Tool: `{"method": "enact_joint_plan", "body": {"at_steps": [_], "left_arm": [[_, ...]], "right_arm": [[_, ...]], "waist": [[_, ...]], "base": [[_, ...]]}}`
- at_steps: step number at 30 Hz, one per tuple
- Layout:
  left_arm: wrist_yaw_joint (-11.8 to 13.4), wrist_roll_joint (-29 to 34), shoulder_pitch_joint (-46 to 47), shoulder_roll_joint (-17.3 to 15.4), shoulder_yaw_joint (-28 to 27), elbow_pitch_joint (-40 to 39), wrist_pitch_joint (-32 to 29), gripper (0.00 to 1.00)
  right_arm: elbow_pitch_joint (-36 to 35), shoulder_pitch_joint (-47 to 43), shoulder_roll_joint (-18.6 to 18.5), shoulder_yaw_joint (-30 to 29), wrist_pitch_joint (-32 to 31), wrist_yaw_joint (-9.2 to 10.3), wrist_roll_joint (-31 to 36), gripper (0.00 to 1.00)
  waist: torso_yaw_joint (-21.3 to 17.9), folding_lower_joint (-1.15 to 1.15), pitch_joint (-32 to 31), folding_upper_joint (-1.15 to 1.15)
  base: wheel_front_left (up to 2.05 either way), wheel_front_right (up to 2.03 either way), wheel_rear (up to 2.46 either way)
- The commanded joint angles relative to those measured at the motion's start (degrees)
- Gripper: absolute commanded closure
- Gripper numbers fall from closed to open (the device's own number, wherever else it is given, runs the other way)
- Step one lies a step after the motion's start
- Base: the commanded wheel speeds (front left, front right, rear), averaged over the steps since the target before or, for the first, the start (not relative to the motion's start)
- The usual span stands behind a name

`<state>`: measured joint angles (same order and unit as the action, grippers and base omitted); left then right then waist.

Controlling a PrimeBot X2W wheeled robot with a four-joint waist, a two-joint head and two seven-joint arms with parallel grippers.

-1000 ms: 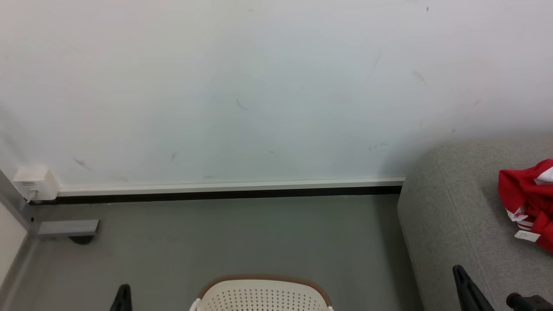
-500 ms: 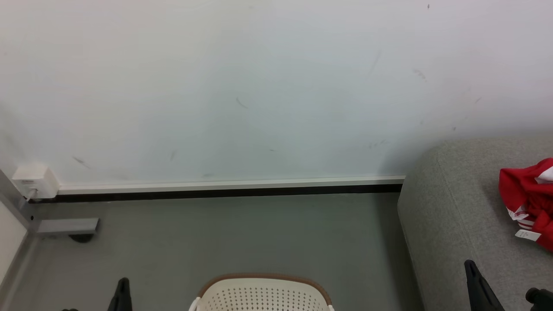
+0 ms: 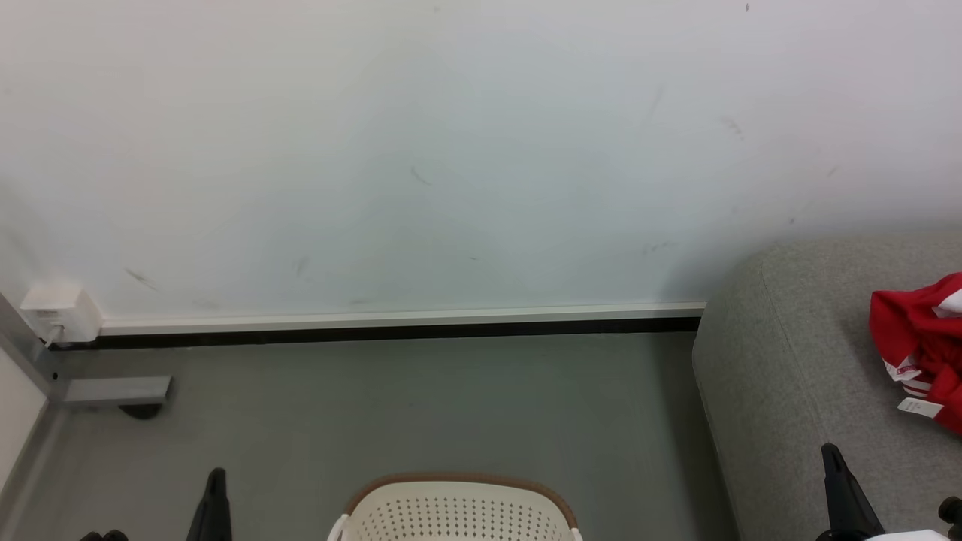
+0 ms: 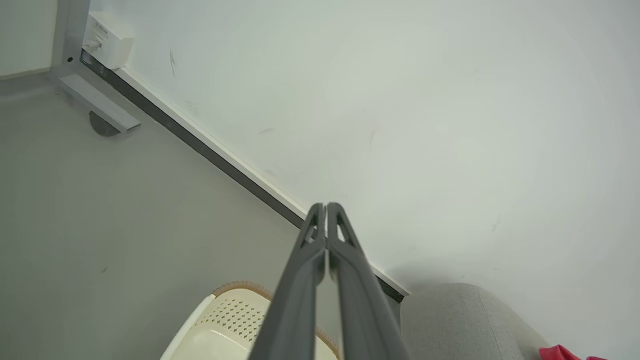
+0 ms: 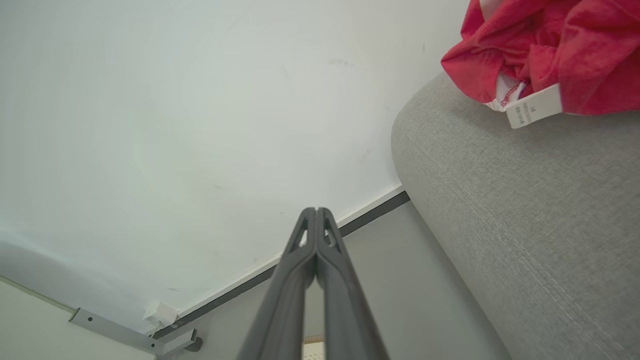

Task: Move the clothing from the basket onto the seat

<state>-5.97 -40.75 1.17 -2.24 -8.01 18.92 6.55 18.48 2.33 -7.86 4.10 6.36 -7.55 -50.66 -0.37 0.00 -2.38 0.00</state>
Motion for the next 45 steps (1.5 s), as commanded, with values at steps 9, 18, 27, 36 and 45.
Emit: {"method": "enact_joint_plan", "body": {"at_steps": [9, 18, 27, 36, 45], "left_arm": [[-0.4, -7.8, 2.1, -0.5, 0.2, -1.5, -2.0, 1.00], [-0.6, -14.4, 2.7, -0.6, 0.3, -2.0, -3.6, 1.00], [-0.7, -20.4, 3.2, -0.6, 0.5, -2.5, -5.1, 1.00], [-0.9, -25.7, 3.7, -0.7, 0.6, -2.8, -6.6, 1.00], [-1.0, -30.9, 4.1, -0.7, 0.8, -3.2, -7.9, 1.00]], "right_arm": [[-1.4, 2.2, 0.4, -1.9, -1.9, 0.04, -6.5, 1.00], [-1.9, 2.6, 1.1, -3.3, -3.5, 0.05, -11.7, 1.00], [-2.2, 3.0, 1.7, -4.5, -5.1, 0.06, -16.5, 1.00], [-2.6, 3.3, 2.3, -5.7, -6.4, 0.06, -20.9, 1.00], [-3.0, 3.6, 2.8, -6.7, -7.8, 0.07, -25.0, 1.00]], "waist": [[0.0, 0.00, 0.2, 0.00], [0.1, 0.00, 0.5, 0.00], [0.1, 0.00, 0.7, 0.00], [0.1, 0.00, 0.9, 0.00], [0.2, 0.00, 1.2, 0.00]], "base": [[0.00, 0.00, 0.00], [0.00, 0.00, 0.00], [0.00, 0.00, 0.00], [0.00, 0.00, 0.00], [0.00, 0.00, 0.00]]}}
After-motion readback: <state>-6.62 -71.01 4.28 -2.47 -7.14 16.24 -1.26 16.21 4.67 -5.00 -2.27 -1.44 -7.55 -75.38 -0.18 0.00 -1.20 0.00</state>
